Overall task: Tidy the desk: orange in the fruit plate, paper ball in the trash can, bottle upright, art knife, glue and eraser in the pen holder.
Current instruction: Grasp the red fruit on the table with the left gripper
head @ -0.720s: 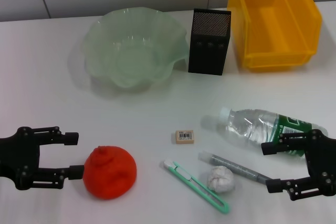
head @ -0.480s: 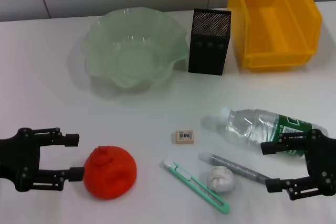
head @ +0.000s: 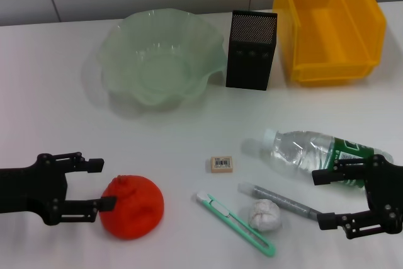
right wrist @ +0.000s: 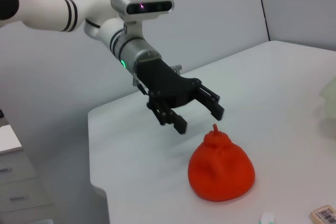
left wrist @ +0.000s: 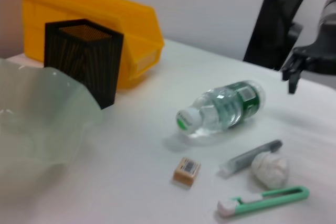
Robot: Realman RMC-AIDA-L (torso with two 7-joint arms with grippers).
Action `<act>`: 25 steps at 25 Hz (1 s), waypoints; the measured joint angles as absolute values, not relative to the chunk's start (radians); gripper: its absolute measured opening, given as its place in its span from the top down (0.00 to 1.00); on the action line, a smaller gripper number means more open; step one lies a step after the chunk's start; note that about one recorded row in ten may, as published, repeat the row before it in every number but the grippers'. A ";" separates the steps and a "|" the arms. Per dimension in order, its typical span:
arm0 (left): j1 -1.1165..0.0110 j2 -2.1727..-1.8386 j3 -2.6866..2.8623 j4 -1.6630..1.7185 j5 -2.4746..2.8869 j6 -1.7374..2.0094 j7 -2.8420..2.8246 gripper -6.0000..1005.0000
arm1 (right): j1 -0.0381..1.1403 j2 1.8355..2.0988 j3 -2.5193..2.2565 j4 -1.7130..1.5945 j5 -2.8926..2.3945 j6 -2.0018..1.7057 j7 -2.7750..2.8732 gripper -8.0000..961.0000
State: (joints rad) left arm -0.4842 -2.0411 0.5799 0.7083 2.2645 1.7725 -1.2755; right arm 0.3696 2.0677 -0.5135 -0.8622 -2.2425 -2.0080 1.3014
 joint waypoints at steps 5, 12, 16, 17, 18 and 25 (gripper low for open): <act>-0.474 -2.062 0.659 0.716 2.266 1.706 -1.276 0.23 | 0.372 2.071 -0.513 -0.865 -2.242 -2.012 1.309 0.20; -0.483 -2.067 0.694 0.637 2.263 1.625 -1.261 0.24 | 0.382 2.073 -0.522 -0.866 -2.242 -2.013 1.333 0.20; -0.490 -2.070 0.697 0.604 2.252 1.574 -1.247 0.24 | 0.385 2.073 -0.522 -0.867 -2.241 -2.011 1.333 0.20; -0.490 -2.070 0.697 0.604 2.252 1.574 -1.247 0.25 | 0.385 2.073 -0.522 -0.867 -2.241 -2.008 1.333 0.20; -0.495 -2.071 0.698 0.591 2.247 1.562 -1.247 0.25 | 0.385 2.073 -0.522 -0.867 -2.241 -2.006 1.333 0.20; -0.515 -2.071 0.705 0.561 2.238 1.526 -1.247 0.25 | 0.391 2.072 -0.516 -0.867 -2.241 -1.998 1.333 0.20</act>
State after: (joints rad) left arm -0.5147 -2.0709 0.7054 0.5609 2.2383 1.5261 -1.2467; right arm 0.3906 2.0724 -0.5159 -0.8667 -2.2410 -1.9976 1.3330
